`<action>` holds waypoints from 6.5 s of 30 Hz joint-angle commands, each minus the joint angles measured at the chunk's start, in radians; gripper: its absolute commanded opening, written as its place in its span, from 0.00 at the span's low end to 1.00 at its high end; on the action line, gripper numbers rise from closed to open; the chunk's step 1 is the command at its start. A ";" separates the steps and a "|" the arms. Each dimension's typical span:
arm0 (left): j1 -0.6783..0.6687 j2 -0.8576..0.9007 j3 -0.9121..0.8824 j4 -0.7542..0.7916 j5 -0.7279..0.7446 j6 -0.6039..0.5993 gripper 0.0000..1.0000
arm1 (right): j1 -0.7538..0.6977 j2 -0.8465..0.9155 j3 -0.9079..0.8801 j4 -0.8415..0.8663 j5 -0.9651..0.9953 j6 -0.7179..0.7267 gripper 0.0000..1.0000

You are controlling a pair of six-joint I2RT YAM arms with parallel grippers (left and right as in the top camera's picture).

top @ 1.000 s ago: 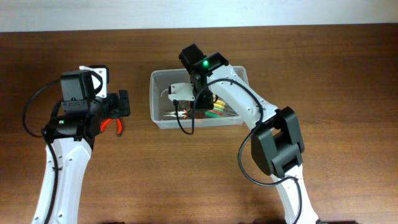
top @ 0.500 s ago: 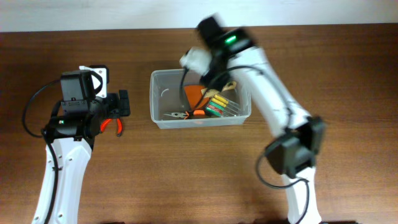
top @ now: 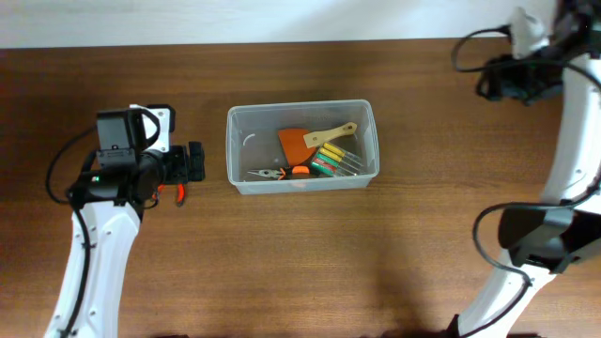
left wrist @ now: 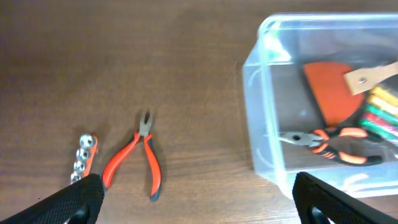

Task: Pack container
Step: 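Lower the left gripper onto the red cutting pliers and grasp, then carry the red pliers into the container and release them, then lower the left gripper onto the socket bit strip and grasp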

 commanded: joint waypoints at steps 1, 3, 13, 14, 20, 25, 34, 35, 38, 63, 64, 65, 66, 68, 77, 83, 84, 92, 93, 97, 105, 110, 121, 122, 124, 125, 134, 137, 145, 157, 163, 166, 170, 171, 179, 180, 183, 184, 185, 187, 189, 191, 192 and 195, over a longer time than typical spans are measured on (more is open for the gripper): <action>0.015 0.087 0.017 -0.045 -0.040 -0.032 0.99 | -0.074 0.015 -0.065 0.000 -0.082 0.032 0.72; 0.034 0.136 0.017 -0.075 -0.041 -0.040 0.99 | -0.100 0.015 -0.100 0.007 -0.082 0.032 0.98; 0.167 0.349 0.051 -0.109 0.013 0.031 1.00 | -0.129 0.015 -0.198 0.019 -0.082 0.032 0.98; 0.167 0.358 0.054 -0.106 0.013 0.052 1.00 | -0.129 0.015 -0.198 0.019 -0.082 0.032 0.98; 0.143 0.377 0.055 -0.088 0.008 0.033 0.94 | -0.129 0.015 -0.198 0.021 -0.082 0.032 0.98; 0.118 0.381 0.055 -0.081 -0.058 -0.107 0.93 | -0.129 0.015 -0.198 0.051 -0.082 0.032 0.98; 0.046 0.427 0.095 -0.061 -0.119 -0.124 0.91 | -0.129 0.015 -0.198 0.055 -0.082 0.032 0.98; 0.036 0.438 0.111 -0.068 -0.120 -0.124 0.91 | -0.129 0.015 -0.198 0.055 -0.082 0.032 0.98; 0.016 0.477 0.142 -0.068 -0.119 -0.126 0.91 | -0.129 0.015 -0.198 0.055 -0.082 0.032 0.98; 0.014 0.658 0.183 -0.087 -0.146 -0.192 0.50 | -0.129 0.015 -0.198 0.055 -0.082 0.032 0.98; 0.014 0.658 0.183 -0.089 -0.146 -0.197 0.47 | -0.129 0.015 -0.198 0.055 -0.082 0.032 0.98; 0.014 0.658 0.183 -0.090 -0.148 -0.203 0.41 | -0.129 0.015 -0.198 0.055 -0.082 0.032 0.98; 0.014 0.658 0.183 -0.091 -0.149 -0.206 0.36 | -0.129 0.015 -0.198 0.055 -0.082 0.032 0.98; 0.014 0.658 0.183 -0.091 -0.149 -0.206 0.30 | -0.129 0.015 -0.198 0.055 -0.082 0.032 0.98; 0.014 0.658 0.186 -0.090 -0.149 -0.206 0.07 | -0.129 0.015 -0.198 0.055 -0.082 0.032 0.98; 0.014 0.658 0.234 -0.121 -0.149 -0.202 0.02 | -0.129 0.015 -0.198 0.055 -0.082 0.032 0.98; 0.014 0.658 0.258 -0.141 -0.149 -0.201 0.02 | -0.129 0.015 -0.198 0.055 -0.082 0.032 0.98; -0.020 0.657 0.649 -0.423 -0.148 -0.072 0.02 | -0.129 0.015 -0.198 0.055 -0.082 0.032 0.98; -0.032 0.657 0.712 -0.460 -0.148 -0.055 0.02 | -0.129 0.015 -0.198 0.055 -0.082 0.032 0.99; -0.109 0.657 0.959 -0.581 -0.144 0.064 0.02 | -0.129 0.015 -0.198 0.055 -0.082 0.032 0.98; -0.393 0.663 1.124 -0.610 -0.150 0.391 0.02 | -0.129 0.015 -0.198 0.055 -0.082 0.032 0.98; -0.501 0.719 1.092 -0.579 -0.203 0.469 0.02 | -0.129 0.015 -0.198 0.055 -0.082 0.032 0.98; -0.505 0.970 1.091 -0.578 -0.250 0.570 0.02 | -0.129 0.015 -0.198 0.055 -0.082 0.032 0.98; -0.501 0.982 1.091 -0.580 -0.251 0.578 0.02 | -0.129 0.015 -0.198 0.055 -0.082 0.032 0.98; -0.491 0.998 1.091 -0.580 -0.250 0.607 0.02 | -0.129 0.015 -0.198 0.055 -0.082 0.032 0.98; -0.485 0.999 1.091 -0.580 -0.251 0.633 0.02 | -0.129 0.015 -0.198 0.055 -0.082 0.032 0.98; -0.433 1.000 1.093 -0.610 -0.235 0.650 0.86 | -0.129 0.015 -0.198 0.055 -0.082 0.032 0.98; -0.440 0.997 1.101 -0.670 -0.237 0.650 0.99 | -0.129 0.015 -0.198 0.055 -0.082 0.032 0.98; -0.444 0.947 1.269 -0.874 -0.234 0.502 0.99 | -0.129 0.015 -0.198 0.055 -0.082 0.032 0.98; -0.277 0.741 1.386 -0.999 -0.224 0.259 0.99 | -0.129 0.015 -0.198 0.055 -0.082 0.032 0.98; -0.101 0.730 1.248 -0.997 -0.269 0.212 0.99 | -0.129 0.015 -0.198 0.055 -0.082 0.032 0.98; -0.022 0.730 1.106 -0.965 -0.264 0.212 0.98 | -0.129 0.015 -0.198 0.055 -0.082 0.032 0.98; 0.062 0.730 0.880 -0.818 -0.213 0.213 0.89 | -0.129 0.015 -0.198 0.055 -0.082 0.032 0.98; 0.072 0.730 0.847 -0.790 -0.214 0.217 0.89 | -0.129 0.015 -0.198 0.055 -0.082 0.032 0.98; 0.177 0.730 0.554 -0.499 -0.216 0.338 0.89 | -0.129 0.015 -0.198 0.055 -0.082 0.032 0.98; 0.187 0.730 0.542 -0.475 -0.216 0.340 0.90 | -0.129 0.015 -0.198 0.055 -0.082 0.032 0.98; 0.219 0.730 0.511 -0.403 -0.215 0.373 0.90 | -0.129 0.015 -0.198 0.055 -0.082 0.032 0.98; 0.229 0.730 0.502 -0.382 -0.216 0.375 0.90 | -0.129 0.015 -0.198 0.055 -0.082 0.032 0.99; 0.236 0.731 0.497 -0.368 -0.214 0.375 0.90 | -0.129 0.015 -0.198 0.055 -0.082 0.032 0.98; 0.247 0.734 0.493 -0.357 -0.192 0.376 0.90 | -0.129 0.015 -0.198 0.055 -0.082 0.032 0.98; 0.254 0.738 0.493 -0.356 -0.160 0.383 0.90 | -0.129 0.015 -0.198 0.055 -0.082 0.032 0.98; 0.254 0.740 0.490 -0.349 -0.146 0.383 0.89 | -0.129 0.015 -0.198 0.055 -0.082 0.032 0.98; 0.254 0.741 0.486 -0.346 -0.134 0.391 0.89 | -0.129 0.015 -0.198 0.055 -0.082 0.032 0.98; 0.254 0.741 0.478 -0.342 -0.110 0.421 0.89 | -0.129 0.015 -0.198 0.055 -0.082 0.032 0.98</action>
